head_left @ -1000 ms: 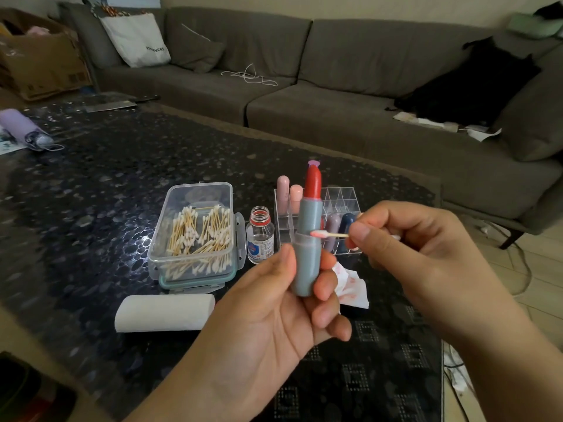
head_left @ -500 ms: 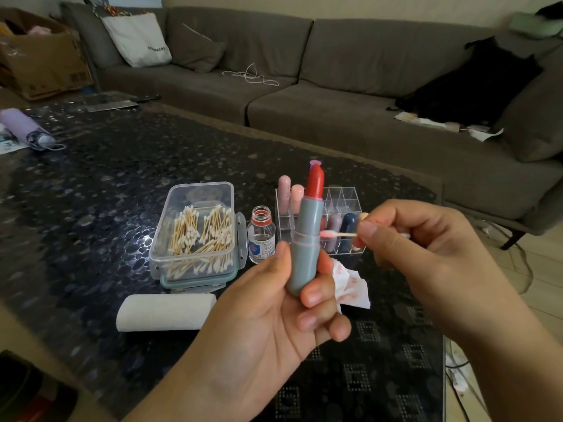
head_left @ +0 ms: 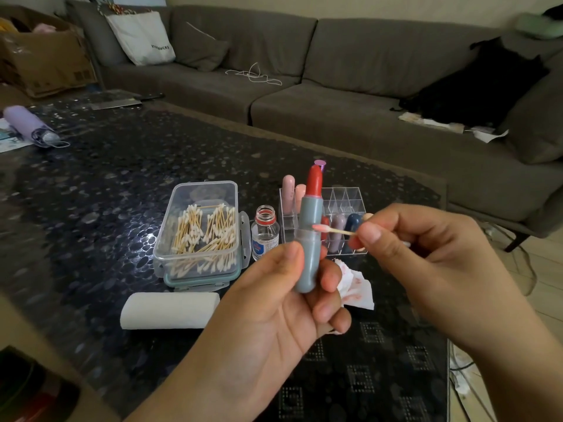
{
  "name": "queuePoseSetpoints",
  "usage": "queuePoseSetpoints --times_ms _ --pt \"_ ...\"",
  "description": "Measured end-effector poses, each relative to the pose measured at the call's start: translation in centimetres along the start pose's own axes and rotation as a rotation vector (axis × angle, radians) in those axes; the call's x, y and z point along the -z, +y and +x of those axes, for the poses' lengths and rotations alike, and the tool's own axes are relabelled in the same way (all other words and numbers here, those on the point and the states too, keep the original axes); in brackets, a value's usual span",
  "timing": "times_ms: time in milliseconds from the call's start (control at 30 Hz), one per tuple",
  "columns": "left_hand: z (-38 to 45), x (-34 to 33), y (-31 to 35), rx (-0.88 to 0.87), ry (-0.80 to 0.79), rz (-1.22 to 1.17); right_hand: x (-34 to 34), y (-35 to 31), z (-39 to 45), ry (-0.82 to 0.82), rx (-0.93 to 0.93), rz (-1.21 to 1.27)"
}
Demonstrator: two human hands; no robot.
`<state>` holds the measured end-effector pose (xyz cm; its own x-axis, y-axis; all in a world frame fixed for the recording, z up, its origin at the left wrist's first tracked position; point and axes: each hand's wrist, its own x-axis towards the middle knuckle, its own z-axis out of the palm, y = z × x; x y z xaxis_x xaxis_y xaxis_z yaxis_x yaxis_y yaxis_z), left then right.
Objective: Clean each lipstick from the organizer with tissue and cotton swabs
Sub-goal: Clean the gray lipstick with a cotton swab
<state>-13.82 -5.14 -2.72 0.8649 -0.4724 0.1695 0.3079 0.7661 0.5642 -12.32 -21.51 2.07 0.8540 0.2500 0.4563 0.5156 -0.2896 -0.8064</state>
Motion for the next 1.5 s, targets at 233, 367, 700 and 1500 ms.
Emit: queuePoseSetpoints --times_ms 233,367,700,1500 --pt "-0.2 -0.74 0.14 0.0 0.104 0.012 -0.82 -0.14 0.05 -0.007 0.011 -0.02" --pt "-0.17 -0.24 0.2 0.003 0.054 0.003 -0.74 -0.06 0.11 -0.063 0.001 -0.001" --pt "-0.14 -0.29 -0.03 -0.002 0.056 -0.014 -0.91 -0.09 0.08 -0.04 0.009 0.008" --pt "-0.12 -0.1 0.54 0.17 -0.117 -0.214 -0.21 0.13 0.15 -0.047 0.054 0.045"
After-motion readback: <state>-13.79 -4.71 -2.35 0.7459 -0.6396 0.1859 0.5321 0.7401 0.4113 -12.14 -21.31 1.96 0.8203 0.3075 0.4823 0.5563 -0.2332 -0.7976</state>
